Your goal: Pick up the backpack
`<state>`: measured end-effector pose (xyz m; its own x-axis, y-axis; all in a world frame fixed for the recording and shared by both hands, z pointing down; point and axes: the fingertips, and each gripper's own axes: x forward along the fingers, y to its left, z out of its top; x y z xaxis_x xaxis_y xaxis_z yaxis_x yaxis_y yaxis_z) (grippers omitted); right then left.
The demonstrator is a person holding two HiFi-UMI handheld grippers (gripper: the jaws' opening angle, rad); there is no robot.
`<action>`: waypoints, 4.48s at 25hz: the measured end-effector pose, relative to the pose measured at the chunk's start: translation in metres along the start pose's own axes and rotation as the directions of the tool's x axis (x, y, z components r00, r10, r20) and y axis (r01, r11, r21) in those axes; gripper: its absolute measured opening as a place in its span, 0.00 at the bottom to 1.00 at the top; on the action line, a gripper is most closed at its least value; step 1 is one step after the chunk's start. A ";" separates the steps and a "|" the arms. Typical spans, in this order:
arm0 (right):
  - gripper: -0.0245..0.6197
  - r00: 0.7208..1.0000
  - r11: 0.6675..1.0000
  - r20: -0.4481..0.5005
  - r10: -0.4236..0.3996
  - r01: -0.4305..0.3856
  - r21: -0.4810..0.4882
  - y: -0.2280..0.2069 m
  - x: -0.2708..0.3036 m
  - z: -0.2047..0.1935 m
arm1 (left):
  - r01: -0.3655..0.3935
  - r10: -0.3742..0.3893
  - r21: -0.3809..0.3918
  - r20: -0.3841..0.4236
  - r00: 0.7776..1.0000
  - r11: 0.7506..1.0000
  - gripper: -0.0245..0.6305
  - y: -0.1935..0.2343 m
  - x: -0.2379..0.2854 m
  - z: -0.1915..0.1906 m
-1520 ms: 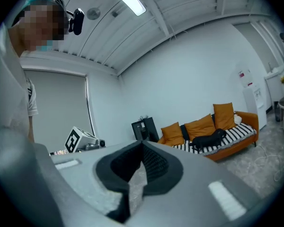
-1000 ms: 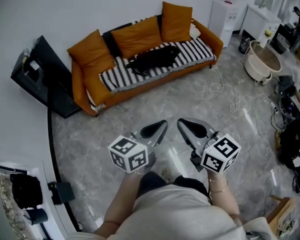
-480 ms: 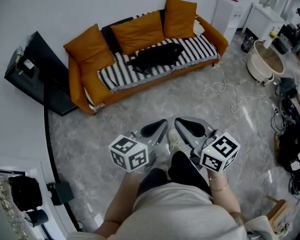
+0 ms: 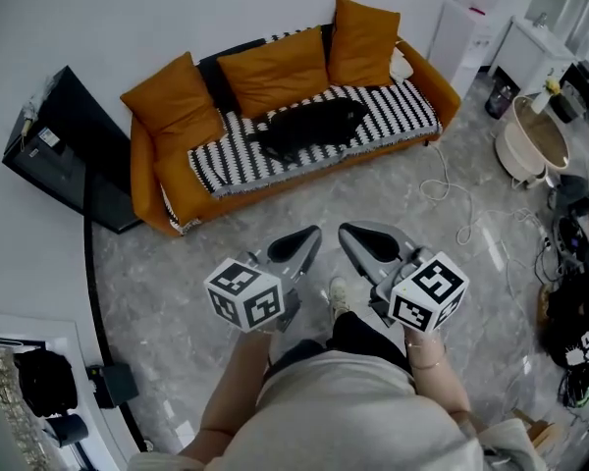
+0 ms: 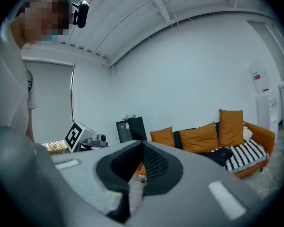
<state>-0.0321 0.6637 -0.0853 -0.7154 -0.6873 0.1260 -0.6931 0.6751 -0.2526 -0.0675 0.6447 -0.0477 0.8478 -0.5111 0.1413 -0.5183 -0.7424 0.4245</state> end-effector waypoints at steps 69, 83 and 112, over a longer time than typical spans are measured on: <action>0.04 0.974 0.960 -0.227 0.028 0.037 0.276 -0.429 0.383 0.036 | -0.120 0.076 -0.225 -0.196 0.978 0.967 0.05 0.448 0.316 0.132; 0.04 0.929 0.933 -0.361 0.082 0.056 0.355 -0.460 0.383 -0.037 | -0.251 0.161 -0.348 -0.267 0.950 0.903 0.05 0.479 0.337 0.048; 0.04 0.881 0.889 -0.462 -0.101 0.289 0.356 -0.578 0.372 -0.223 | -0.477 0.376 -0.420 -0.303 0.876 0.772 0.05 0.585 0.343 -0.123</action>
<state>0.0823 0.0775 0.3212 -0.6012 -0.5497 0.5800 -0.7911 0.3065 -0.5294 -0.0657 0.0883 0.3589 0.5818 -0.5949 0.5546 -0.7575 -0.1480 0.6359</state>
